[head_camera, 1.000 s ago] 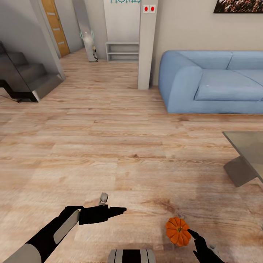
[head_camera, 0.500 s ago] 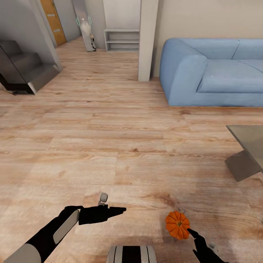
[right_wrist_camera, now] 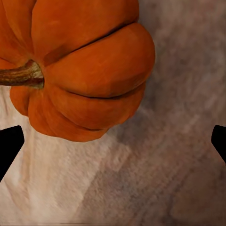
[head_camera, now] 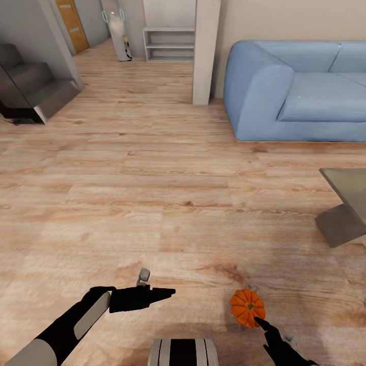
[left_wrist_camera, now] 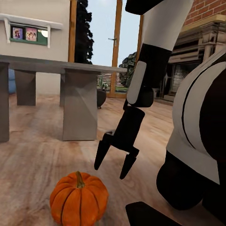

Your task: Place each of the two pumpkins and all three candles from the living room inside a cabinet in the living room (use any cabinet), then make sure every cabinet is closed, and position the cauldron so it is next to a table in the living room.

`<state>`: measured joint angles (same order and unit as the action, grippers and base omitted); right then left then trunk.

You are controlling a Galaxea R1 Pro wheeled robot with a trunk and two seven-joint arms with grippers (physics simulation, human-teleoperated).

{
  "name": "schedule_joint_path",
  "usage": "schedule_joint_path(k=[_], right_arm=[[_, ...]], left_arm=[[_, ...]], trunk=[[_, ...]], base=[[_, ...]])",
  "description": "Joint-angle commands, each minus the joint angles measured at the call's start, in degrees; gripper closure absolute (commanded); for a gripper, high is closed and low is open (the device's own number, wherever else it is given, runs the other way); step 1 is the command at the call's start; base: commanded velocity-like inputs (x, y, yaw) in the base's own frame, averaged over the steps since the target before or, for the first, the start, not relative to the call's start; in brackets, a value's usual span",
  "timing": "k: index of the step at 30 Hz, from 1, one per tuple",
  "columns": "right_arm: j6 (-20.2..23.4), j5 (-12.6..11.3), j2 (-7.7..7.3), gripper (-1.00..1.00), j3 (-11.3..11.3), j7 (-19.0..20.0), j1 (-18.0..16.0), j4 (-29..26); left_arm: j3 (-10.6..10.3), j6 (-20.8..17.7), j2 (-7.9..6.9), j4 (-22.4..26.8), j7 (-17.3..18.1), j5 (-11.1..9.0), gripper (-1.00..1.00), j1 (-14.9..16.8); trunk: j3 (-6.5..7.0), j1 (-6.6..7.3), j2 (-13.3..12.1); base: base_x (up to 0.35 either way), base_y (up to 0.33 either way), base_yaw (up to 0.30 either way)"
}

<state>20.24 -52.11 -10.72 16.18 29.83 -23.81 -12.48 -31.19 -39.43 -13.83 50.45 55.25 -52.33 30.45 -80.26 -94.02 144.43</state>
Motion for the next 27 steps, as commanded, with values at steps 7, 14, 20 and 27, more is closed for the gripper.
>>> schedule_joint_path(k=[7, 14, 20, 27], right_arm=[[0.5, -0.4, 0.00, -1.00, 0.1, 0.3, 0.0, 0.0], [0.5, -0.4, -0.13, -1.00, 0.1, 2.6, 0.0, 0.0], [1.5, -0.4, -0.32, -1.00, 0.1, 5.7, 0.0, 0.0], [1.8, -0.5, -0.48, -1.00, 0.1, 6.1, 0.0, 0.0]], left_arm=[[-0.2, -0.3, -0.06, 0.0, -0.1, -0.5, -1.00, 0.0], [-0.2, -0.3, -0.06, 0.0, -0.1, -0.5, -1.00, 0.0], [-0.2, -0.3, -0.06, 0.0, -0.1, -0.5, -1.00, 0.0], [-0.2, -0.3, -0.06, 0.0, -0.1, -0.5, -1.00, 0.0]], trunk=[[-0.92, -0.09, 0.1], [-0.92, -0.09, 0.1], [-1.14, -0.12, 0.1], [-1.81, -0.20, 0.1]], base=[[0.000, 0.000, 0.000], [0.000, 0.000, 0.000], [0.000, 0.000, 0.000], [0.000, 0.000, 0.000]])
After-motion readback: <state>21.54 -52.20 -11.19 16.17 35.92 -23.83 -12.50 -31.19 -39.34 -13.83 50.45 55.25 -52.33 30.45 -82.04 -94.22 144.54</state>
